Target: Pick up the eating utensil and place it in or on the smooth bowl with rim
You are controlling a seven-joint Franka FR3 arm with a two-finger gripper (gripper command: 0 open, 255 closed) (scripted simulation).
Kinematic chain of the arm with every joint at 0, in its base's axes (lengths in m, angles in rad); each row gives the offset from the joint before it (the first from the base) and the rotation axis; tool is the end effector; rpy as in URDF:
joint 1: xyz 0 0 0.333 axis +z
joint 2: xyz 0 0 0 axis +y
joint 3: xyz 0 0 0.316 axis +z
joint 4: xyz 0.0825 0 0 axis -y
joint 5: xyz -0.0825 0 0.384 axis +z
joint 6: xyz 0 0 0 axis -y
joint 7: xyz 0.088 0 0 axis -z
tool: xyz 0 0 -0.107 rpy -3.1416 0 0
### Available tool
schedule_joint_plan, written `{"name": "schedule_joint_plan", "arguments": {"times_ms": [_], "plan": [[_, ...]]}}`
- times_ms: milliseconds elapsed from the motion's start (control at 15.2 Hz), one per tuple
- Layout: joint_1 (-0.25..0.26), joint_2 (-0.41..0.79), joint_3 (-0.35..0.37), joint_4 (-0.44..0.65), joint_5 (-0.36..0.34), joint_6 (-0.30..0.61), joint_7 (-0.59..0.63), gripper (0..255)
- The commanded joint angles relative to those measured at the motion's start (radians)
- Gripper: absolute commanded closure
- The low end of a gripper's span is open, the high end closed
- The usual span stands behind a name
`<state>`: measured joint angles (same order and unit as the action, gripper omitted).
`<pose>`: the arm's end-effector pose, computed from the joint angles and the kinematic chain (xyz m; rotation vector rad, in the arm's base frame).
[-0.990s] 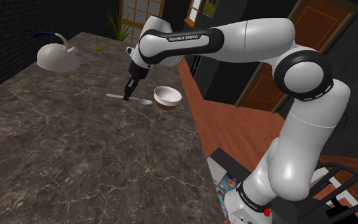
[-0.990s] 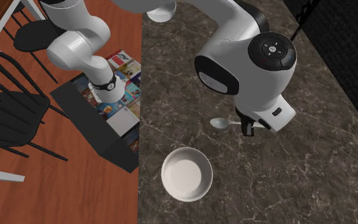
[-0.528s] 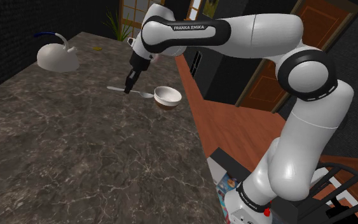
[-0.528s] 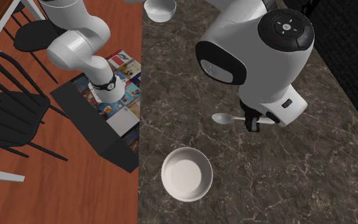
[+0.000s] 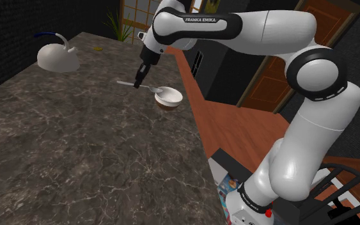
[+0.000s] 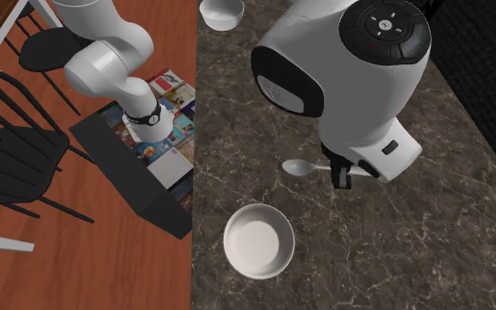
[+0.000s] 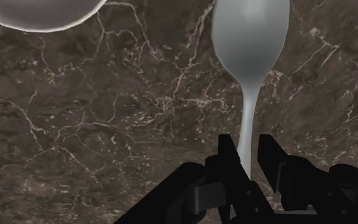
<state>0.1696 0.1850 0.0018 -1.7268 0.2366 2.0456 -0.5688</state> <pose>0.6193 0.1202 0.4849 -2.7915 -0.9339 -0.2567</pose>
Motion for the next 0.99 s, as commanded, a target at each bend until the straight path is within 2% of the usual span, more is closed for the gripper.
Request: {"name": "schedule_joint_plan", "arguments": {"times_ms": [0, 396, 858, 924], "plan": [[-0.027, -0.014, -0.017, -0.009, 0.009, -0.015, -0.046, 255], [-0.106, -0.053, -0.071, -0.042, 0.029, -0.052, -0.181, 255], [-0.196, -0.055, -0.138, -0.025, 0.047, -0.110, -0.333, 255], [-0.196, -0.054, -0.138, -0.036, 0.048, -0.098, -0.337, 255]]}}
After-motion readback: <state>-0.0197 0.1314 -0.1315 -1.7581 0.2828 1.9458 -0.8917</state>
